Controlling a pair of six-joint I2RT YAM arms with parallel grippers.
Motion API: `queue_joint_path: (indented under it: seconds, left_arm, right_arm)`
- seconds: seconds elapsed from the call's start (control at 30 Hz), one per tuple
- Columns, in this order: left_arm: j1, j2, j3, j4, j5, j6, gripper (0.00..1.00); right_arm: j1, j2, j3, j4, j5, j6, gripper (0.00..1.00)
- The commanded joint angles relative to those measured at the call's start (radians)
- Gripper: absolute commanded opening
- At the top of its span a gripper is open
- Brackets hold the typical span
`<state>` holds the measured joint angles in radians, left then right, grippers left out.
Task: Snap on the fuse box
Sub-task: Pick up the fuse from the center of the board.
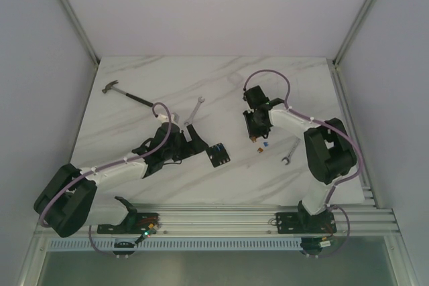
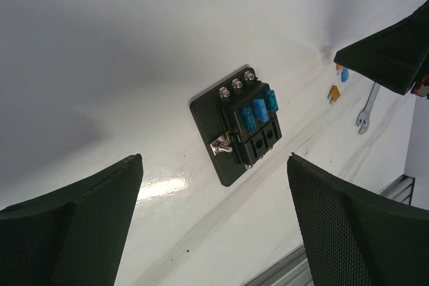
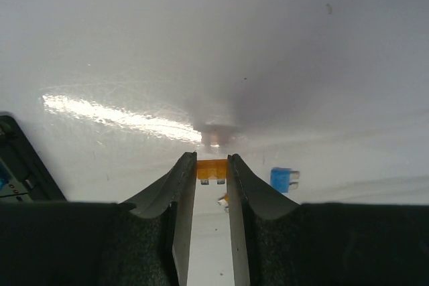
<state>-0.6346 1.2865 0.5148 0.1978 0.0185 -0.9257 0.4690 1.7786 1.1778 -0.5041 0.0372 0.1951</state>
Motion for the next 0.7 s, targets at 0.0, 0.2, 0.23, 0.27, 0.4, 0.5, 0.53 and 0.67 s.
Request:
queue_joint_path:
  seconds: [0.0, 0.2, 0.23, 0.27, 0.4, 0.5, 0.53, 0.67]
  left_arm:
    - [-0.007, -0.015, -0.005, 0.034, 0.011, 0.018, 0.97]
    - [-0.008, -0.019, -0.005, 0.043, 0.012, 0.022, 0.97]
    - [-0.009, -0.019, -0.004, 0.045, 0.013, 0.024, 0.97]
    - [-0.010, -0.018, -0.004, 0.047, 0.014, 0.024, 0.97]
    - [-0.010, -0.019, -0.005, 0.050, 0.019, 0.025, 0.97]
    - [-0.010, -0.029, -0.011, 0.051, 0.018, 0.025, 0.97]
    - [-0.010, -0.031, -0.012, 0.051, 0.017, 0.025, 0.97]
    - [-0.010, -0.033, -0.014, 0.051, 0.018, 0.027, 0.97]
  right_arm:
    - [0.026, 0.020, 0.008, -0.007, 0.000, 0.059, 0.18]
    - [0.065, 0.048, 0.030, -0.017, 0.033, 0.092, 0.19]
    - [0.071, 0.060, 0.040, -0.030, 0.049, 0.093, 0.20]
    - [0.075, 0.076, 0.051, -0.046, 0.059, 0.092, 0.22]
    - [0.089, 0.127, 0.076, -0.089, 0.074, 0.072, 0.27]
    - [0.091, 0.133, 0.079, -0.096, 0.052, 0.062, 0.33]
    - [0.091, 0.135, 0.082, -0.101, 0.047, 0.058, 0.35]
    - [0.091, 0.139, 0.093, -0.128, 0.041, 0.035, 0.41]
